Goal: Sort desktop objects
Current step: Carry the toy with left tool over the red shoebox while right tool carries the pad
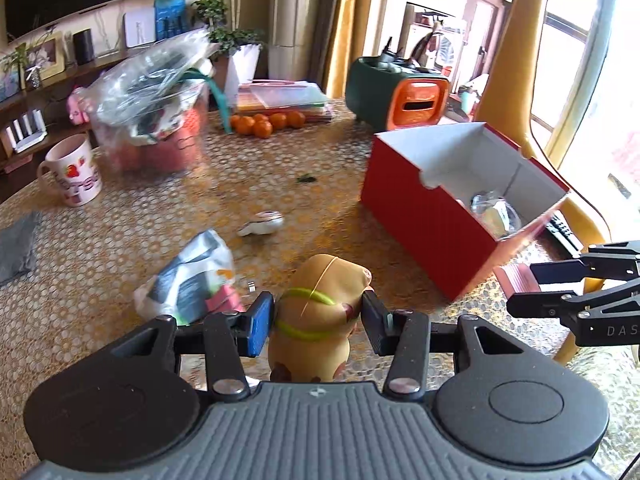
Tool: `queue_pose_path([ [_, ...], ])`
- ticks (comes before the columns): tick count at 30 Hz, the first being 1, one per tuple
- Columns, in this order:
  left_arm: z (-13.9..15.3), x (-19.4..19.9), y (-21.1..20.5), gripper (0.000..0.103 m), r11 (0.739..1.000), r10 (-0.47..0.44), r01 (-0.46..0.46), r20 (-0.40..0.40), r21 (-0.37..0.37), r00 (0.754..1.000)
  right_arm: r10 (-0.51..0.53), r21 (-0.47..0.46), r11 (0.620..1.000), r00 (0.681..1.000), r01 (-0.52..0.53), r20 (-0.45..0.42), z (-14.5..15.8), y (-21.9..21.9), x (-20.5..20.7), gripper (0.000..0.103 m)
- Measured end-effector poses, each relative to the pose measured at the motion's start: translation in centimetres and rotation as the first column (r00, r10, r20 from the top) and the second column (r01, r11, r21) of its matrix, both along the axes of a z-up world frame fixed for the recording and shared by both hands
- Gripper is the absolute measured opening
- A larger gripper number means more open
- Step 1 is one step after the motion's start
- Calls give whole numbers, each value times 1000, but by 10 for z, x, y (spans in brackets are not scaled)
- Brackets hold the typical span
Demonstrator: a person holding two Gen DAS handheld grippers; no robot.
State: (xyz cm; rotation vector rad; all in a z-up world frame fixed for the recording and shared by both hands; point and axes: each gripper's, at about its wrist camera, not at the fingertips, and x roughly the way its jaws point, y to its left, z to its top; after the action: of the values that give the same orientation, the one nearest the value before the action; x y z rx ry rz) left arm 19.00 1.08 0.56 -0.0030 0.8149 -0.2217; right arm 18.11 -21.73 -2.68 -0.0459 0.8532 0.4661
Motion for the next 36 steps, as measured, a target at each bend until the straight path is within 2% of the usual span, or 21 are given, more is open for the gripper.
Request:
queue_pose_path([
  [6, 4, 7, -37, 46, 998, -60, 60, 1, -3, 998, -24, 26, 999, 1000, 23, 12, 10, -30, 3, 47],
  [23, 20, 43, -127, 46, 979, -200, 200, 9, -26, 980, -111, 3, 994, 991, 112, 74, 34, -107, 34, 47],
  [29, 30, 65, -160, 46, 976, -206, 208, 42, -56, 978, -150, 22, 989, 985, 148, 90, 37, -122, 52, 47],
  [36, 28, 106, -186, 46, 988, -144, 146, 44, -47, 989, -182, 10, 983, 978, 182, 103, 37, -135, 80, 47],
])
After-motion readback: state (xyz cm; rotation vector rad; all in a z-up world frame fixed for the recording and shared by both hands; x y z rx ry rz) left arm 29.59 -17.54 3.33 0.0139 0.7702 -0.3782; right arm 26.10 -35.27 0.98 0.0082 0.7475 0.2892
